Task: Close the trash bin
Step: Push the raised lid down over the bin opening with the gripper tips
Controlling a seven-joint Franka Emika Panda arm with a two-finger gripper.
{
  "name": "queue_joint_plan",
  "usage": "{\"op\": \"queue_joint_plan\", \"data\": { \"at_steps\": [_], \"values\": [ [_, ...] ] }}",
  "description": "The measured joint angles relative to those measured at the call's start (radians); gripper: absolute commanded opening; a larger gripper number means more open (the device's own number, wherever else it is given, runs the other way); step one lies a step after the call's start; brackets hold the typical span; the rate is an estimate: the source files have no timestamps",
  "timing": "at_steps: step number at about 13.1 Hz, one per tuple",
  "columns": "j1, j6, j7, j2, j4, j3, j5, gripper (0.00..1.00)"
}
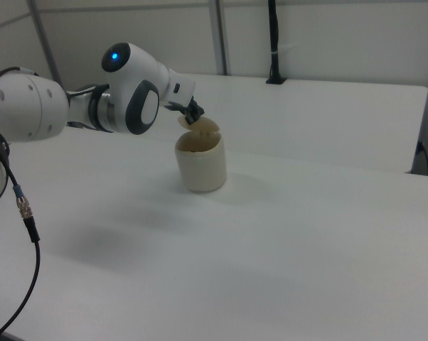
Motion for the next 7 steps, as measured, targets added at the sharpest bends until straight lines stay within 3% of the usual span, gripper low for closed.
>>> {"op": "queue_joint_plan", "data": {
  "at_steps": [7],
  "values": [
    [-0.002,-0.005,-0.060,-0.029,-0.081,0.000,0.000,0.00]
  ]
}}
